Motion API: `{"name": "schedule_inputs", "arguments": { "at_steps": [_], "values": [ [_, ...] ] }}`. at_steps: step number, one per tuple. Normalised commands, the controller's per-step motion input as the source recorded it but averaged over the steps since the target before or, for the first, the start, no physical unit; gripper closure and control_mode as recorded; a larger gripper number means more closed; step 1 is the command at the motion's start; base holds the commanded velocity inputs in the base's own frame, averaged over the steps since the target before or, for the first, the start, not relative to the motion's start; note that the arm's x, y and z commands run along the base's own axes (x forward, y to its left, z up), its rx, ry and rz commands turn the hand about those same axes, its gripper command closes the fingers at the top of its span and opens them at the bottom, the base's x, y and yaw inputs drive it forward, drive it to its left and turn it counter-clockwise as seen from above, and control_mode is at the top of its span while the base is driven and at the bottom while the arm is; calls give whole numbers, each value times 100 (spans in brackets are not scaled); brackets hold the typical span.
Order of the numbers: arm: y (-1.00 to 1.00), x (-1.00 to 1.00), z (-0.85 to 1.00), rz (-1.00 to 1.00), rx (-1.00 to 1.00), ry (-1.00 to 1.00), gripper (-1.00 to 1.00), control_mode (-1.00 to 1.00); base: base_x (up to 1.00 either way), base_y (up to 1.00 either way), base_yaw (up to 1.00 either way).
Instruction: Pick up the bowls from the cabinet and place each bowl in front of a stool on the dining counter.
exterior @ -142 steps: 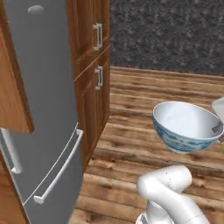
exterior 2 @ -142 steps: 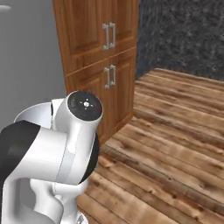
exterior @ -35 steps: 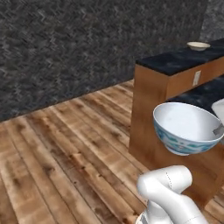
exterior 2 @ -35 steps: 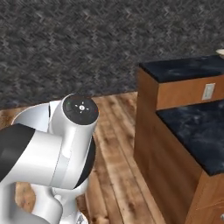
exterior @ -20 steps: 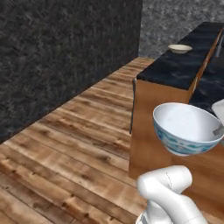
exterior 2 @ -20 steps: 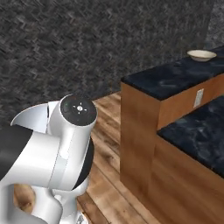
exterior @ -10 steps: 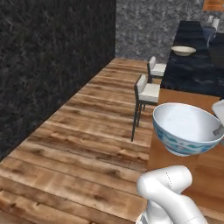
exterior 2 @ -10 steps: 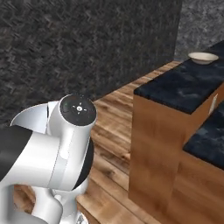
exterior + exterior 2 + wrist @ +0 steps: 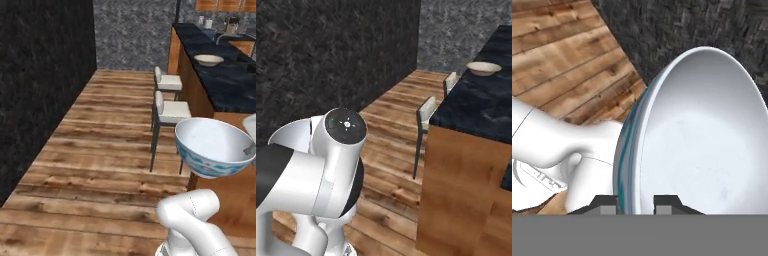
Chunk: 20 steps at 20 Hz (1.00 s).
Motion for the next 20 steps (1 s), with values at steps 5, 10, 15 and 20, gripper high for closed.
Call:
{"name": "schedule_inputs", "arguments": {
  "at_steps": [5,10,15,20],
  "values": [
    [0,0,0,0,0,0,100,100,99,100,-43],
    [0,0,0,0,0,0,100,100,80,100,-40],
    [0,0,0,0,0,0,100,100,77,100,-41],
    [0,0,0,0,0,0,100,100,98,100,-38]
  ]
}}
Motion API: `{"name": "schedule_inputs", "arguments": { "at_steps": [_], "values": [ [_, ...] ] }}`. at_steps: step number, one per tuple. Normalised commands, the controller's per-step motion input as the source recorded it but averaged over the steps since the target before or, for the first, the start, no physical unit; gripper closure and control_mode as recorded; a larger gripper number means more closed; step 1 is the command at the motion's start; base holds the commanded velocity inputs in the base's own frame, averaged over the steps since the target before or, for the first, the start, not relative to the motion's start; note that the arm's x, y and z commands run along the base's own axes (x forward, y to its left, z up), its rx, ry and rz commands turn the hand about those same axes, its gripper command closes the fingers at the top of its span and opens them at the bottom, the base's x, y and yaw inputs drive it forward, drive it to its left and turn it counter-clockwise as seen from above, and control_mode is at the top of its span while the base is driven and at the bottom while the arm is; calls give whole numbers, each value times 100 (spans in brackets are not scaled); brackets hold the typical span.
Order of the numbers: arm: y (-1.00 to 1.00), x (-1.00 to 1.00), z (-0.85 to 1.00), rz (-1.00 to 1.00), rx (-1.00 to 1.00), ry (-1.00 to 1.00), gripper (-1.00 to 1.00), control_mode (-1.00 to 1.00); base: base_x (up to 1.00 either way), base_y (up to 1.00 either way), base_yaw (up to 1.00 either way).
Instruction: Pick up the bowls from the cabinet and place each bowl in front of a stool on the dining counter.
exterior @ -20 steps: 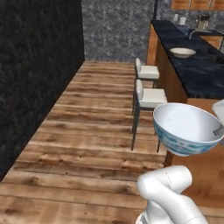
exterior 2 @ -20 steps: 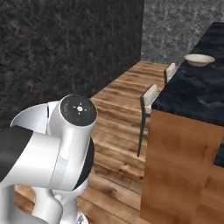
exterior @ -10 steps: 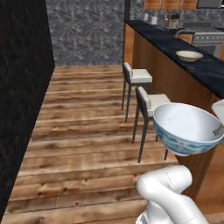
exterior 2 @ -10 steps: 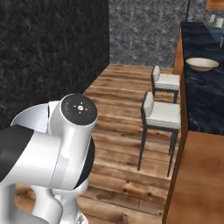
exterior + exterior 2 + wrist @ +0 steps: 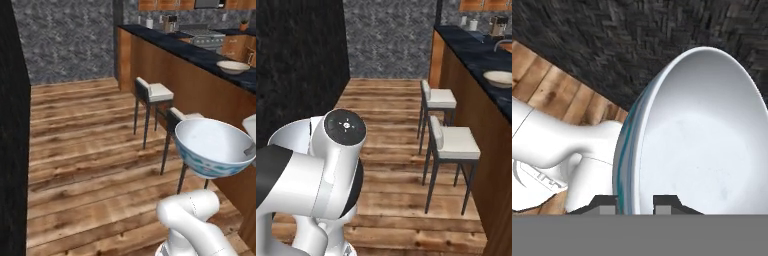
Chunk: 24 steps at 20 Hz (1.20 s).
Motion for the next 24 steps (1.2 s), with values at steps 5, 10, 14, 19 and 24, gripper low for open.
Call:
{"name": "schedule_inputs", "arguments": {
  "at_steps": [5,10,14,19,24],
  "values": [
    [0,0,0,0,0,0,100,100,86,100,-46],
    [0,0,0,0,0,0,100,100,90,100,-47],
    [0,0,0,0,0,0,100,100,87,100,-56],
    [0,0,0,0,0,0,100,100,87,100,-60],
    [0,0,0,0,0,0,100,100,85,100,-59]
  ]
}}
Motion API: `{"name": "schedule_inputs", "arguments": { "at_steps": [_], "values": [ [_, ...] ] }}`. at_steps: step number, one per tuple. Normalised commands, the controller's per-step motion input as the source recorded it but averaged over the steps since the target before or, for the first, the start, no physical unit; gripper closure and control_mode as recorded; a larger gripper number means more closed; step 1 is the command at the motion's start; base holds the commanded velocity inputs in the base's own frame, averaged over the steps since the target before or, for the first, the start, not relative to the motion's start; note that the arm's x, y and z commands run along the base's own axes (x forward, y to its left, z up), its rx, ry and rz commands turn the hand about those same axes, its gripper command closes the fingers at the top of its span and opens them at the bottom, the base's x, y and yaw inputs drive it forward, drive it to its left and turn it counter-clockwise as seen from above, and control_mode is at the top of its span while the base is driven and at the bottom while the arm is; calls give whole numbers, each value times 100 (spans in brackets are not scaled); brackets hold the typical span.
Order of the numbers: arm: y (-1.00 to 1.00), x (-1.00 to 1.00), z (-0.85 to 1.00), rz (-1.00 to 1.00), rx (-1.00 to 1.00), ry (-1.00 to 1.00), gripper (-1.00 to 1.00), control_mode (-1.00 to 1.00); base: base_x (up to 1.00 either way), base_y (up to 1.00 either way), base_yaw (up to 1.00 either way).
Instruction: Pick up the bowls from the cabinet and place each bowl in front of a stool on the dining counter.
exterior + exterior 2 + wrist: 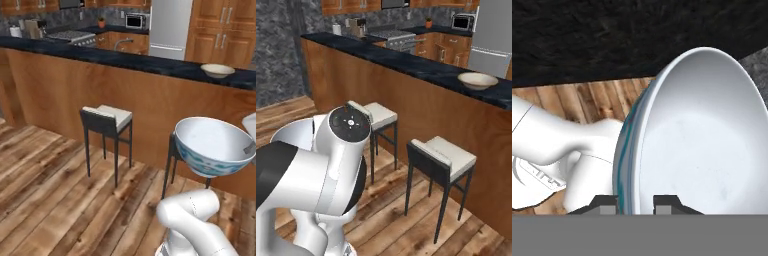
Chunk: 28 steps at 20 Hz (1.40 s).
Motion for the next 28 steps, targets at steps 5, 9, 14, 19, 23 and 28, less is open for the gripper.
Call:
{"name": "schedule_inputs", "arguments": {
  "at_steps": [5,9,14,19,23,28],
  "values": [
    [0,0,0,0,0,0,100,100,79,100,-58],
    [0,0,0,0,0,0,100,100,69,100,-60],
    [0,0,0,0,0,0,100,100,41,100,-61],
    [0,0,0,0,0,0,100,100,39,100,-60],
    [0,0,0,0,0,0,100,100,55,100,-56],
    [0,0,0,0,0,0,100,100,46,100,-48]
  ]
}}
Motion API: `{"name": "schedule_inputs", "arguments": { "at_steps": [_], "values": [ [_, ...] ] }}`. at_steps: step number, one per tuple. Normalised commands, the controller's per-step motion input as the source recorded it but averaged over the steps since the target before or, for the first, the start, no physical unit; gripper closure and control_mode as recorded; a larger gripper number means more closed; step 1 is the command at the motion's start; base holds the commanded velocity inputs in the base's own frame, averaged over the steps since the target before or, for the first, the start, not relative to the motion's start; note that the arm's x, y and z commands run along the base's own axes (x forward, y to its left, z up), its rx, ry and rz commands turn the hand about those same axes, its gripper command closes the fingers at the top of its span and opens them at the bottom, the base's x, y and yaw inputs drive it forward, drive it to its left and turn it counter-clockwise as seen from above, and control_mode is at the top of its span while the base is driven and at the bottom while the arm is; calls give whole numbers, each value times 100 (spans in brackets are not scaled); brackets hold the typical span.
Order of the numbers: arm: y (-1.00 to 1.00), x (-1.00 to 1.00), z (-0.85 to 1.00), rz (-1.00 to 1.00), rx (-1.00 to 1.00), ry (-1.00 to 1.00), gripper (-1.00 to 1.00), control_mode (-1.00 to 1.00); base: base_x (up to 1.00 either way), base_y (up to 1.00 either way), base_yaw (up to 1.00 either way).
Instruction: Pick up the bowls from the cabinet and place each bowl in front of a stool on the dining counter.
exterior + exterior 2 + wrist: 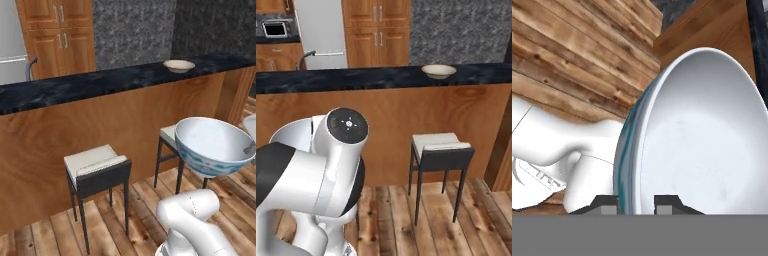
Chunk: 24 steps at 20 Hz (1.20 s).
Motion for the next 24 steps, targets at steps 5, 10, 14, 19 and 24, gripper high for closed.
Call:
{"name": "schedule_inputs", "arguments": {
  "at_steps": [5,10,14,19,24],
  "values": [
    [0,0,0,0,0,0,100,100,22,96,-20],
    [0,0,0,0,0,0,100,100,6,24,17],
    [0,0,0,0,0,0,100,100,27,0,35],
    [0,0,0,0,0,0,100,100,54,0,13],
    [0,0,0,0,0,0,100,100,82,-4,5]
  ]
}}
